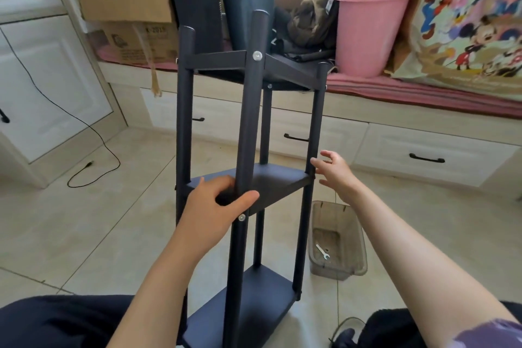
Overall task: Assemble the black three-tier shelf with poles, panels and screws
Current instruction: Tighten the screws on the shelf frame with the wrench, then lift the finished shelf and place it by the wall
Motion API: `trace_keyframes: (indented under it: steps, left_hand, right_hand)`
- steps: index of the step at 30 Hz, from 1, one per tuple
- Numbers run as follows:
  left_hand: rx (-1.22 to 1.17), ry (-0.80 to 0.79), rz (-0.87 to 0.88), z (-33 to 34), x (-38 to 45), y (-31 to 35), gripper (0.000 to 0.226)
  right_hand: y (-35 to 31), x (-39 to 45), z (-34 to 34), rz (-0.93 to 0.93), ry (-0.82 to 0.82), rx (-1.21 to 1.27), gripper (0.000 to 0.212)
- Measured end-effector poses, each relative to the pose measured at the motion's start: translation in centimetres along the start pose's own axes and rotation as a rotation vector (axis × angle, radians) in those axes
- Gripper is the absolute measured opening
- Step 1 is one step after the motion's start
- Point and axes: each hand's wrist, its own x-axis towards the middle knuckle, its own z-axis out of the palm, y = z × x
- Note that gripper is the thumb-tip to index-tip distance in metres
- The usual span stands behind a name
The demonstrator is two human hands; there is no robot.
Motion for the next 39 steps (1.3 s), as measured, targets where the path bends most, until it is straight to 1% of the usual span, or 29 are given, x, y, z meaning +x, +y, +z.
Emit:
trace_keyframes:
  steps: [2, 3, 7, 10, 12, 13, 14, 15, 17, 19, 22, 24, 26, 28, 30, 33, 35, 36, 39]
  left_hand:
    - [0.019, -0.074, 0.032, -0.2, -0.1, 0.3, 0.006]
    - [0.029, -0.106, 0.04, -0.3, -0.3, 0.3, 0.004]
    - [0.083, -0.146, 0.043, -1.0, -0.8, -0.3, 0.007]
    - [0.116, -0.116, 0.026, -1.8, -0.8, -0.6, 0.011]
    - [0.052, -0.106, 0.027, -2.2, -0.5, -0.3, 0.028]
    - [0.016, -0.1, 0.032, -2.4, -0.2, 0.0, 0.038]
    - [-0.012, -0.077, 0.033, -2.5, 0.2, 0.5, 0.044]
    - [-0.043, -0.036, 0.03, -2.6, 0.6, 1.0, 0.045]
    - [-0.15, 0.062, 0.016, -2.8, 1.7, 1.9, 0.037]
    - [-0.208, 0.138, 0.033, -3.1, 2.7, 2.5, 0.026]
    - [-0.152, 0.19, 0.071, -3.9, 4.1, 2.7, 0.011]
    - [-0.126, 0.195, 0.08, -4.3, 4.9, 2.7, 0.003]
    - [-0.099, 0.182, 0.069, -4.5, 5.5, 2.6, 0.003]
    - [-0.076, 0.167, 0.055, -4.9, 6.2, 2.6, 0.001]
    - [-0.054, 0.15, 0.039, -5.3, 7.1, 2.7, 0.006]
    - [-0.056, 0.136, 0.016, -6.0, 8.7, 2.4, 0.004]
    - [-0.067, 0.16, 0.009, -6.2, 10.3, 2.1, 0.002]
    - [-0.061, 0.187, 0.008, -6.2, 11.2, 1.9, 0.004]
    - [-0.038, 0.277, 0.013, -5.6, 14.3, 0.7, 0.01]
  right_hand:
    - [-0.2, 0.2, 0.4, 0.022, -0.029, -0.007, 0.052]
    - [-0.3, 0.3, 0.7, 0.023, -0.032, -0.006, 0.047]
    - [-0.8, 0.5, 1.8, -0.025, 0.019, 0.001, 0.016]
    - [-1.0, 0.3, 1.7, -0.037, 0.077, 0.003, 0.006]
    - [-1.4, 0.1, 1.3, -0.031, 0.089, 0.006, 0.008]
    - [-1.7, -0.1, 1.0, -0.029, 0.091, 0.014, 0.013]
    - [-2.1, -0.3, 0.7, -0.031, 0.091, 0.024, 0.019]
    - [-2.7, -0.6, 0.3, -0.039, 0.091, 0.034, 0.024]
    - [-3.9, -1.0, -0.5, -0.06, 0.089, 0.049, 0.028]
    - [-5.1, -1.4, -1.2, -0.062, 0.06, 0.017, 0.027]
    - [-6.2, -2.1, -1.9, -0.06, -0.021, -0.103, 0.022]
    - [-6.6, -2.5, -2.2, -0.054, -0.044, -0.104, 0.023]
    - [-6.9, -3.0, -2.5, -0.044, -0.047, -0.09, 0.023]
    - [-7.0, -3.3, -2.6, -0.042, -0.046, -0.076, 0.019]
    - [-7.2, -3.5, -2.8, -0.043, -0.048, -0.075, 0.016]
    - [-7.4, -3.2, -2.8, -0.049, -0.077, -0.053, 0.021]
    - [-7.5, -2.5, -2.3, -0.064, -0.09, -0.02, 0.023]
    - [-7.5, -1.9, -1.9, -0.072, -0.085, -0.001, 0.023]
    - [-7.3, 0.4, -0.2, -0.076, -0.04, 0.105, 0.013]
